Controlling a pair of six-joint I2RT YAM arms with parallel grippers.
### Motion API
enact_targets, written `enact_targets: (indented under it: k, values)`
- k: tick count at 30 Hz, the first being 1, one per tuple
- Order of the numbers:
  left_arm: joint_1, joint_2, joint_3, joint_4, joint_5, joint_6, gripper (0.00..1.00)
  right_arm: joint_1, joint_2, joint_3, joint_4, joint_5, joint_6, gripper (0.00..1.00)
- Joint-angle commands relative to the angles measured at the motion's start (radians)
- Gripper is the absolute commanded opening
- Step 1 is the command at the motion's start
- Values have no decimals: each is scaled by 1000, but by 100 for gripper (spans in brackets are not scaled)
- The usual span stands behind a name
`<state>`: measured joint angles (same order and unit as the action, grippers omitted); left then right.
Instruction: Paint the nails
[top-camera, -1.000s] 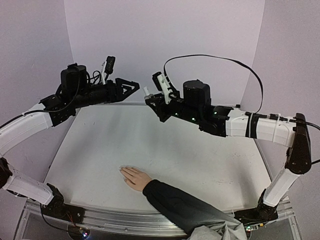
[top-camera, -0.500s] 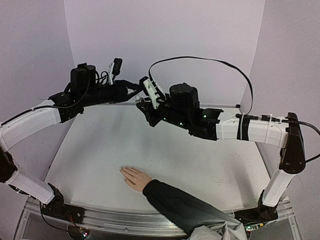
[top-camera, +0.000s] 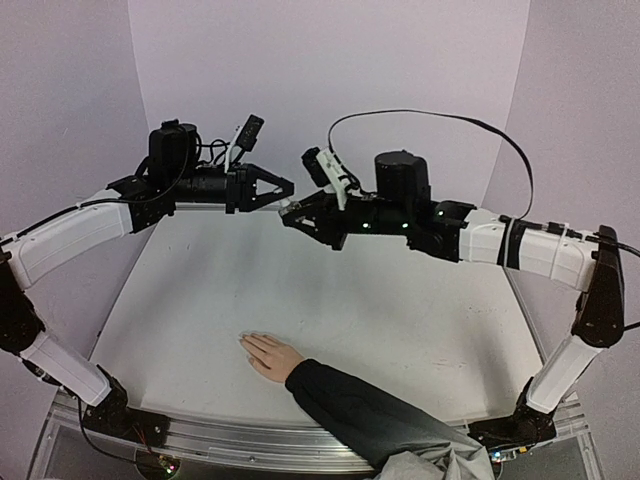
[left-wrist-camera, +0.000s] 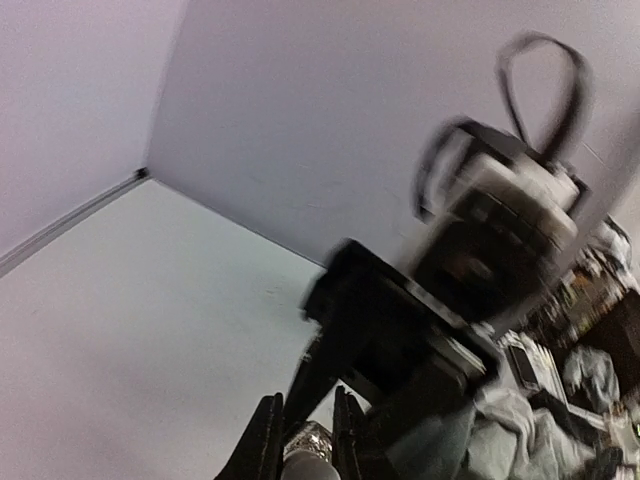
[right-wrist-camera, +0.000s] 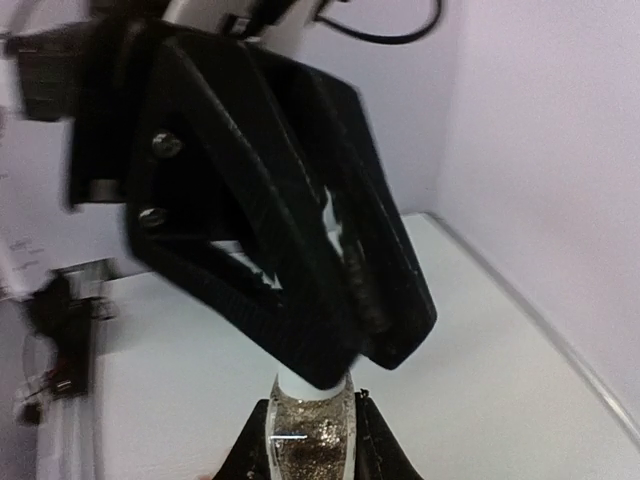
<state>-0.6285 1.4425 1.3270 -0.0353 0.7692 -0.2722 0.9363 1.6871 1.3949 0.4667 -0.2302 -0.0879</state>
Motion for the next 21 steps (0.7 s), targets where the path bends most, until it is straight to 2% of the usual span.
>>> enact_targets:
  k: [1,2,4,7,9,11,13,15,17,19,21]
  values:
    - [-62,-26,32,31,615,345,0,-57,-95,-11,172,-987,109,0]
    - [-58,-27,43,31,597,375,0,-57,-97,-11,184,-1036,145,0]
    - [-56,-9,78,31,577,383,0,-57,-119,-29,188,-984,170,0]
    - [-55,23,115,31,517,349,0,-59,-170,-93,188,-753,151,0]
    - [-49,18,112,31,409,299,2,-67,-185,-118,188,-624,149,0]
    - [-40,-7,85,31,253,223,9,-74,-191,-132,186,-505,138,0]
    - [-28,-47,41,31,101,149,27,-72,-191,-144,182,-346,124,0]
    - [-24,-95,-18,31,-67,61,52,-73,-179,-148,175,-163,115,0]
    - [-24,-138,-62,31,-162,-36,67,-72,-160,-142,165,-3,104,0]
    - [-24,-167,-83,27,-181,-108,75,-70,-138,-126,157,96,97,0]
    - [-25,-184,-92,26,-198,-176,77,-60,-117,-108,153,158,96,0]
